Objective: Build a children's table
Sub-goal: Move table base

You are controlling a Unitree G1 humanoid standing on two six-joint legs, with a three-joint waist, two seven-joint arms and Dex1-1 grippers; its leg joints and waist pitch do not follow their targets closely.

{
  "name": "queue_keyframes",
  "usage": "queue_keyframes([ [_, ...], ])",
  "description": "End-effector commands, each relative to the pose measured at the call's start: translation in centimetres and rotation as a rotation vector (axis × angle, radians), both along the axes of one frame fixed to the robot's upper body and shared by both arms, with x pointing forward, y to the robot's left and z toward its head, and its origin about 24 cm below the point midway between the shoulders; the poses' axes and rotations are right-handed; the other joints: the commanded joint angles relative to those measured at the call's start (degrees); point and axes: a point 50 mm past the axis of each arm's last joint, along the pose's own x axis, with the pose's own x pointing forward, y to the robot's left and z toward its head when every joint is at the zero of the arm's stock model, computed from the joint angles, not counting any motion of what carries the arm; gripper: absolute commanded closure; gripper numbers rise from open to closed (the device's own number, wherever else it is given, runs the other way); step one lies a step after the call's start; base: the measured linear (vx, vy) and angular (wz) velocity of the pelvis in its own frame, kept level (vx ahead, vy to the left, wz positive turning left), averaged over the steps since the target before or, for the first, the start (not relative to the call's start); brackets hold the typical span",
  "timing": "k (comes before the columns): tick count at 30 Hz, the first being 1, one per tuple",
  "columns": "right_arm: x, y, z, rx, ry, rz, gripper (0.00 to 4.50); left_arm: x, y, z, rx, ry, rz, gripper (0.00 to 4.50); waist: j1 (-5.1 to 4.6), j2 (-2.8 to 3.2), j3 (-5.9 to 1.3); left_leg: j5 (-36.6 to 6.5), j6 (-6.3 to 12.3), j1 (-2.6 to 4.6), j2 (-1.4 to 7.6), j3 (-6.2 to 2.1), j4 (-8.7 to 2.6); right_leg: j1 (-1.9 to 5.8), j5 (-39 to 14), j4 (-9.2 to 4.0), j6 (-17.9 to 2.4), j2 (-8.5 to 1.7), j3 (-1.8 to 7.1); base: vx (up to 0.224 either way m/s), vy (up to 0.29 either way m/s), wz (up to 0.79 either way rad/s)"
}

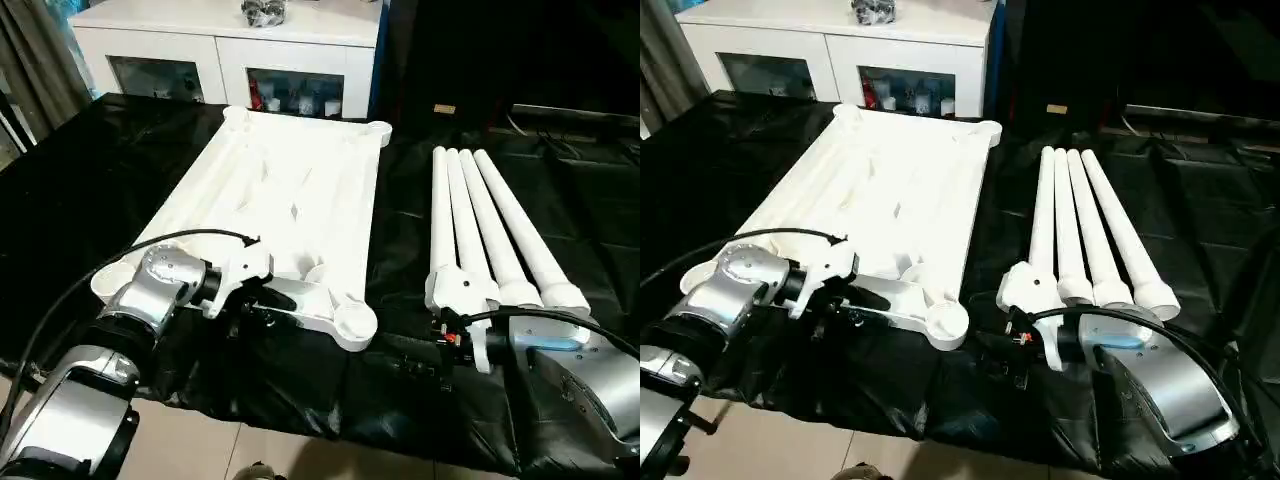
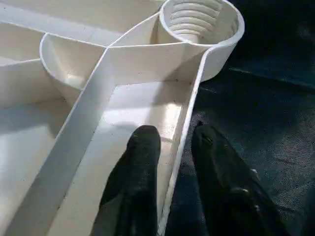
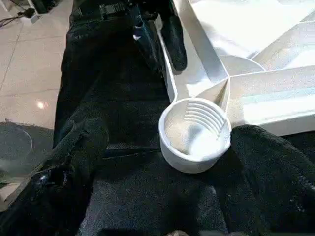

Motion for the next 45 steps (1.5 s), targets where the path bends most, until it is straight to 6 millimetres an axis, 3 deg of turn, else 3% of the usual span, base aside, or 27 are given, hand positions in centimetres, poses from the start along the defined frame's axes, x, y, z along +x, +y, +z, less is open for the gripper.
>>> queue_keyframes([
  [1, 0.0, 0.3, 0.3, -0.012, -0.015, 0.013, 0.0, 0.0, -0.2, 0.1, 0.001, -0.003, -0.019, 3.5, 0.17, 0.22, -3.8, -3.6, 4.69, 0.65, 6.21, -2.79, -3.47, 3.06, -2.3, -4.44, -1.9, -10.07, 5.01, 0.0, 0.0, 0.0],
  [4, 0.0, 0.3, 0.3, -0.013, -0.014, 0.013, 0.0, -0.1, -0.3, 0.0, 0.003, -0.001, -0.025, 3.69, 0.19, 0.22, -3.84, -3.2, 4.76, 0.56, 6.2, -2.82, -3.43, 3.12, -1.6, -4.28, -2.1, -10.03, 5.0, 0.0, 0.0, 0.0],
  [5, 0.0, 0.3, 0.3, -0.012, -0.013, 0.013, 0.0, -0.1, -0.3, -0.1, 0.007, 0.001, -0.027, 3.75, 0.12, -0.13, -3.86, -3.1, 4.93, 0.58, 6.24, -2.8, -3.47, 3.13, -1.3, -4.26, -2.1, -9.99, 5.0, 0.0, 0.0, 0.0],
  [10, 0.0, 0.3, 0.3, -0.011, -0.014, 0.008, 0.0, -0.3, -0.5, -0.3, 0.005, 0.008, -0.019, 4.2, 0.13, 0.07, -3.83, -2.9, 5.08, 0.5, 6.21, -2.79, -3.44, 3.18, -1.6, -4.31, -1.7, -10.14, 5.0, 0.0, 0.0, 0.0],
  [14, 0.2, 0.2, 0.3, -0.017, -0.035, -0.024, 0.0, -0.7, -1.4, -0.4, -0.028, -0.051, 0.026, 4.45, -0.28, 0.25, -3.78, -3.3, 4.75, 0.43, 6.15, -2.79, -3.42, 3.21, -1.5, -4.31, -2.6, -10.04, 4.97, 0.0, 0.0, 0.0],
  [18, 0.4, 0.0, 0.4, -0.015, -0.05, -0.058, 0.0, -1.0, -1.9, -0.9, -0.011, -0.119, 0.126, 4.45, -0.47, 0.18, -3.71, -3.8, 4.7, 0.46, 6.16, -2.74, -3.41, 3.26, -3.5, -4.45, -3.1, -9.9, 4.96, 0.0, 0.0, 0.0],
  [21, 0.4, 0.0, 0.4, -0.013, -0.048, -0.063, 0.0, -1.2, -2.2, -1.0, -0.027, -0.133, 0.165, 4.45, -0.52, -0.26, -3.58, -3.5, 5.19, 0.32, 5.71, -2.53, -3.36, 3.27, -6.4, -4.95, -1.7, -9.63, 4.86, 0.0, 0.0, 0.0],
  [25, 0.3, 0.0, 0.3, -0.012, -0.045, -0.067, 0.0, -1.4, -2.5, -1.1, -0.041, -0.154, 0.24, 4.45, -0.66, -0.16, -3.54, -3.6, 5.33, 0.47, 5.86, -2.59, -3.38, 2.99, -7.0, -4.9, -1.7, -9.57, 4.88, 0.0, 0.0, 0.0],
  [30, 0.4, 0.2, 0.3, -0.007, -0.049, -0.074, 0.0, -2.4, -3.0, -0.7, -0.117, -0.169, 0.185, 4.45, -0.74, -0.13, -3.61, -2.7, 5.91, 0.25, 5.56, -2.55, -3.28, 2.99, -6.6, -4.93, -1.0, -9.45, 4.93, 0.0, 0.0, 0.0],
  [33, 0.4, 0.2, 0.4, -0.007, -0.054, -0.076, 0.0, -2.6, -2.6, -0.6, -0.106, -0.183, 0.171, 3.93, -0.66, 0.0, -3.68, -2.6, 6.31, 0.3, 5.46, -2.51, -3.19, 2.85, -5.7, -4.82, -1.0, -9.39, 4.9, 0.0, 0.0, 0.0],
  [38, 0.7, 0.1, 0.7, 0.007, -0.061, -0.098, 0.0, -2.9, -1.7, 0.6, -0.136, -0.206, 0.14, 3.7, -0.37, 0.08, -3.67, -3.2, 5.77, 0.62, 5.96, -2.63, -3.42, 2.59, -5.9, -4.65, -1.8, -9.53, 5.02, 0.0, 0.0, 0.0],
  [39, 0.8, 0.1, 0.7, 0.009, -0.064, -0.103, 0.0, -2.9, -1.5, 0.8, -0.137, -0.218, 0.139, 3.61, -0.44, -0.18, -3.54, -3.6, 5.69, 0.61, 5.83, -2.5, -3.46, 2.57, -6.4, -4.81, -2.0, -9.46, 5.02, 0.0, 0.0, 0.0],
  [42, 1.0, 0.1, 0.8, 0.029, -0.063, -0.127, 0.0, -2.8, -0.8, 1.5, -0.156, -0.236, 0.168, 3.61, -0.35, -0.07, -3.51, -3.8, 5.16, 0.71, 5.78, -2.43, -3.52, 2.54, -7.8, -4.84, -2.0, -9.52, 4.99, 0.0, 0.0, 0.0],
  [45, 1.8, -0.1, 1.2, 0.077, -0.008, -0.252, 0.0, -2.1, 0.5, 3.5, -0.224, -0.334, 0.261, 3.61, -0.49, -0.48, -3.49, -3.7, 4.89, 0.78, 5.98, -2.5, -3.71, 2.47, -8.4, -4.7, -2.9, -9.61, 5.01, 0.0, 0.0, 0.0],
])
